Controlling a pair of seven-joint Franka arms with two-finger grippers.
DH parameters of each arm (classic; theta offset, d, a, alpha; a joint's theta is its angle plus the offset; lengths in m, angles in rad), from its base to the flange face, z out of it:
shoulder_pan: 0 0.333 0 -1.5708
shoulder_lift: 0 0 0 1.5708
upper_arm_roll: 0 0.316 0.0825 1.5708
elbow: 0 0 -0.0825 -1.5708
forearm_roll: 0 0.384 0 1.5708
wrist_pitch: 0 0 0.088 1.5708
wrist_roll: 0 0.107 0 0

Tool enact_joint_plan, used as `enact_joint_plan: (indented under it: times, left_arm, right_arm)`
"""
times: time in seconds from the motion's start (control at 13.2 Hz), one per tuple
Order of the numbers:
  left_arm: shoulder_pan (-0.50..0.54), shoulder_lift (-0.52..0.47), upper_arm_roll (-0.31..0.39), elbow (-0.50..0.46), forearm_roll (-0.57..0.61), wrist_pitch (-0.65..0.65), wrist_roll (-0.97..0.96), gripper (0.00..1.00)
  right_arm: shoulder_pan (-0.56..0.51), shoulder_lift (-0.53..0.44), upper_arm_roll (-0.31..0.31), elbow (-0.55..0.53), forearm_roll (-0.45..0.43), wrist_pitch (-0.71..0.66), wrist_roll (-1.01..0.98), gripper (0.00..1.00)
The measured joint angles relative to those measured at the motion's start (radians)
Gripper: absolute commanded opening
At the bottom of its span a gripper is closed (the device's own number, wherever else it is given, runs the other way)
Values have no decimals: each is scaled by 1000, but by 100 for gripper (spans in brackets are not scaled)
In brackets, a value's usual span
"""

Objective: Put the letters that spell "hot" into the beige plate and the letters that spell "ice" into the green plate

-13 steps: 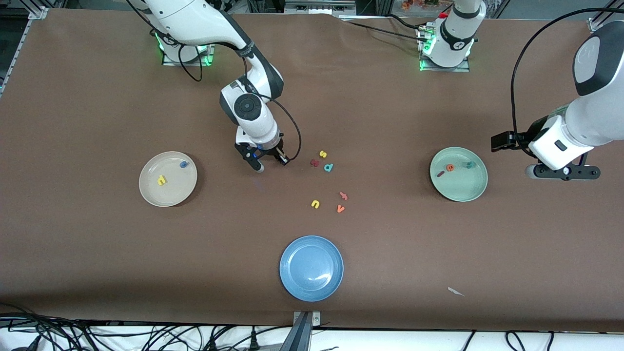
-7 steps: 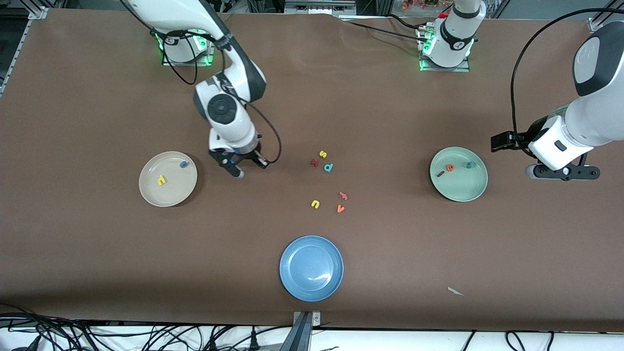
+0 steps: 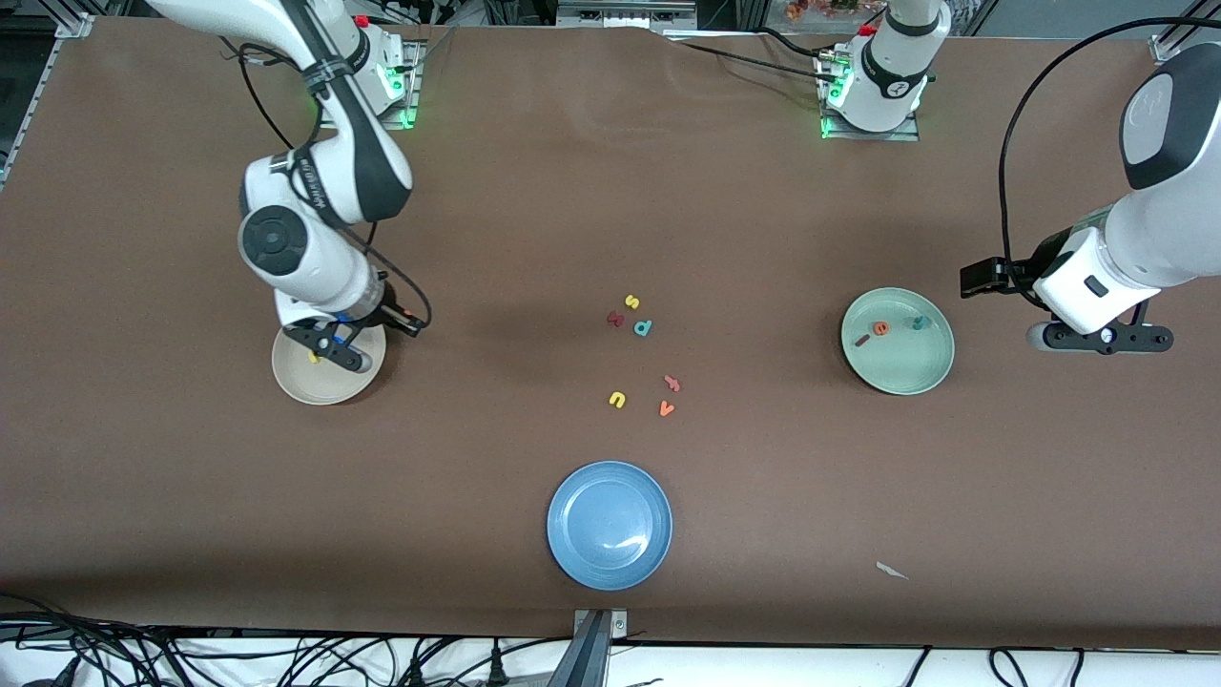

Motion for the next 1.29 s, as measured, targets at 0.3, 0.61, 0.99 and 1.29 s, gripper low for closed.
enact_joint_plan:
  times: [0.3, 0.61, 0.99, 1.29]
  left_arm:
    - [0, 3, 0, 0, 0, 0, 0, 99]
    - [0, 7, 0, 0, 0, 0, 0, 99]
    - [0, 7, 0, 0, 0, 0, 0, 99]
    - [0, 7, 0, 0, 0, 0, 0, 99]
  right_arm:
    - [-112, -12, -34, -6, -1, -53, -257, 0]
    - [-144, -11, -40, -42, 0, -53, -309, 54]
    - [-142, -11, -38, -57, 3, -50, -307, 96]
    - [-142, -11, -38, -57, 3, -46, -307, 98]
